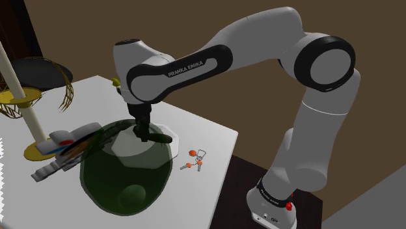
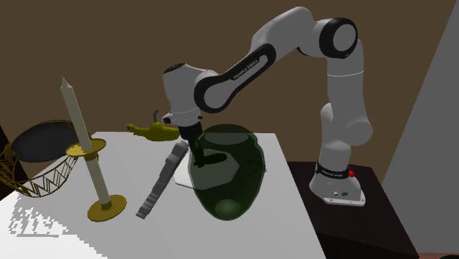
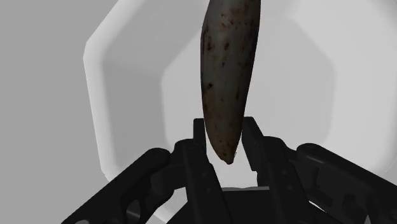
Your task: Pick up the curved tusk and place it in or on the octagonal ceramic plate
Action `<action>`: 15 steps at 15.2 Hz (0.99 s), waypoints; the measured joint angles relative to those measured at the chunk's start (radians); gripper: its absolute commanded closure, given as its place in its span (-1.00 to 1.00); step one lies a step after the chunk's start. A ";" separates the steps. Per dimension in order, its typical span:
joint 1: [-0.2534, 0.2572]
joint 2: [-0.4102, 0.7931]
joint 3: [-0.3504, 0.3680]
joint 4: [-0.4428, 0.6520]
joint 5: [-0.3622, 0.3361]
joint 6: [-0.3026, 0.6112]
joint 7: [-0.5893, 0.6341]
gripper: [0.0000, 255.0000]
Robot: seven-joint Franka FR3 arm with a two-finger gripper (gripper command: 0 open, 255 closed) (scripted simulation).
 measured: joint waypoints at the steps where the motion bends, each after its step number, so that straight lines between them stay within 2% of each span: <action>1: 0.000 0.000 0.000 0.000 0.000 0.000 0.000 1.00; 2: 0.000 0.000 0.000 0.000 0.000 0.001 0.000 1.00; 3: 0.000 0.000 0.000 0.000 0.000 0.001 0.000 -1.00; 9: 0.000 0.000 0.000 0.000 0.000 0.001 0.000 -1.00; 13: 0.000 -0.023 0.002 0.075 0.007 -0.095 -0.007 -1.00; 15: 0.001 -0.022 0.003 0.094 0.007 -0.114 -0.005 -1.00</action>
